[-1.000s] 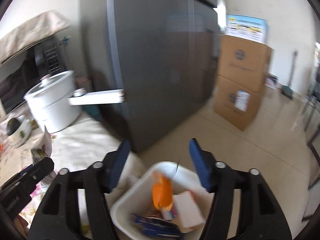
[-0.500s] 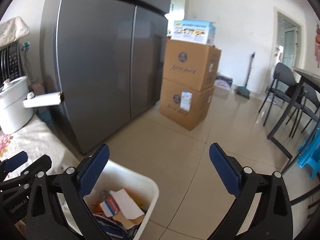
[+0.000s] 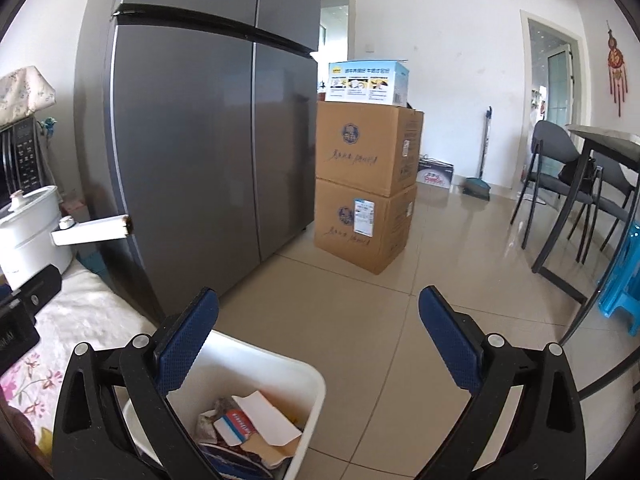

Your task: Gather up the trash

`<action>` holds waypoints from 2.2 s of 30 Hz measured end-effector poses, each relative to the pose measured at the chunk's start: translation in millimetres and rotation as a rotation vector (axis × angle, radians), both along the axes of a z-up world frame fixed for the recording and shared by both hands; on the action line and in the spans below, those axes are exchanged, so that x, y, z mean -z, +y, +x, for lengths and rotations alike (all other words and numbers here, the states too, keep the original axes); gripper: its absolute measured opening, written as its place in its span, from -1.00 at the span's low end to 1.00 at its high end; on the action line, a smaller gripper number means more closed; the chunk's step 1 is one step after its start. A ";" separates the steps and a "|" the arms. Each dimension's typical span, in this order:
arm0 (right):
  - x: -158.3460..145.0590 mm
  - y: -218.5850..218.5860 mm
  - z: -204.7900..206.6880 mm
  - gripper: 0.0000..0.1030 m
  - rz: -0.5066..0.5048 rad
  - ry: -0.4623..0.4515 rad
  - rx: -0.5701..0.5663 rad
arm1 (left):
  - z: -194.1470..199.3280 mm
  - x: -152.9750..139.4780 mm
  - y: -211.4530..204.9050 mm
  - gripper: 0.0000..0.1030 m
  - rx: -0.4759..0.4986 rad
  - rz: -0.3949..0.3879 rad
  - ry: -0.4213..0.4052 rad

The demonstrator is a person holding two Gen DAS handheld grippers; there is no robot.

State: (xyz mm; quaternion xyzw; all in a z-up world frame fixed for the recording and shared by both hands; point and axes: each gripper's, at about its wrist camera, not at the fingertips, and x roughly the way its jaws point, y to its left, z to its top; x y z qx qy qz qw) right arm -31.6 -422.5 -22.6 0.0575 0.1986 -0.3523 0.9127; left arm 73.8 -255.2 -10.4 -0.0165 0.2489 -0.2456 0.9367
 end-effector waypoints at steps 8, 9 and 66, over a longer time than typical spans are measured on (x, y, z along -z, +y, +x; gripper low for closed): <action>-5.8 18.0 1.1 0.86 -0.046 -0.003 -0.031 | -7.5 1.8 1.3 0.87 0.017 0.055 0.040; -5.8 18.4 1.0 0.86 -0.044 -0.003 -0.035 | -8.0 1.5 2.1 0.87 0.013 0.054 0.040; -3.2 20.4 7.7 0.86 -0.015 0.019 -0.061 | -6.3 5.6 2.8 0.54 0.011 0.057 0.045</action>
